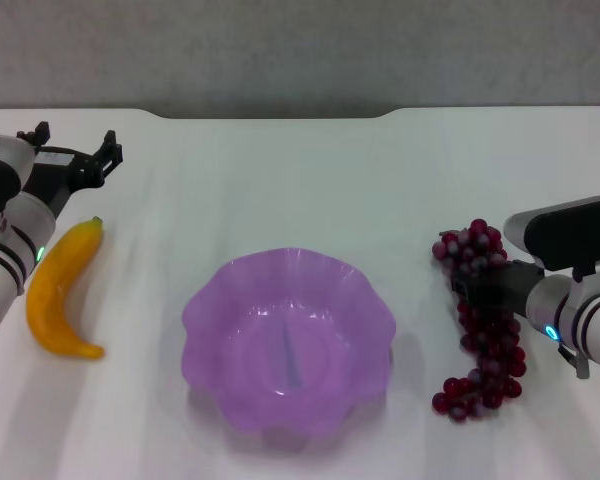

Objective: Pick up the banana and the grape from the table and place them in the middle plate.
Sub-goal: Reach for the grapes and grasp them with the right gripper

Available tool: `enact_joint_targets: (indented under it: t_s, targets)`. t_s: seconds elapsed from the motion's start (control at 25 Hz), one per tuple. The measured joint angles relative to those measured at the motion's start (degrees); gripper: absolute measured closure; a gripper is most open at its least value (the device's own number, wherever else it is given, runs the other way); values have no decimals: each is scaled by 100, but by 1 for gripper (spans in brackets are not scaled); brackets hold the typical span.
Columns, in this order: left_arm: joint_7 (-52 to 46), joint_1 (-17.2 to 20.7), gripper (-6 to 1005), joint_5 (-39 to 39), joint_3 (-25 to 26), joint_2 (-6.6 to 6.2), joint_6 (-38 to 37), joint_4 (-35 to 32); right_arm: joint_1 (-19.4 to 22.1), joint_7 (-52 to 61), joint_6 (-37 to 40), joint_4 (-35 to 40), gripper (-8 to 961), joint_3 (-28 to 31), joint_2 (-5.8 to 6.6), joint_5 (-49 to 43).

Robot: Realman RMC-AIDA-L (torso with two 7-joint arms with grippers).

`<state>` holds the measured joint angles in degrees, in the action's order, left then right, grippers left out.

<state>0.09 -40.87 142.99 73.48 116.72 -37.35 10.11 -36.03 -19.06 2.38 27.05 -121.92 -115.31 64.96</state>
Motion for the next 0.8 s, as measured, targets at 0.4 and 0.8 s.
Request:
enact_joint_targets:
  t_s: [0.4, 0.8]
  targets:
    - [0, -7, 103, 0, 0, 0, 0, 0, -20, -132, 75, -72, 430, -48, 17, -113]
    - [0, -17, 103, 1, 0, 0, 0, 4, -26, -244, 144, -94, 504, -61, 9, -115]
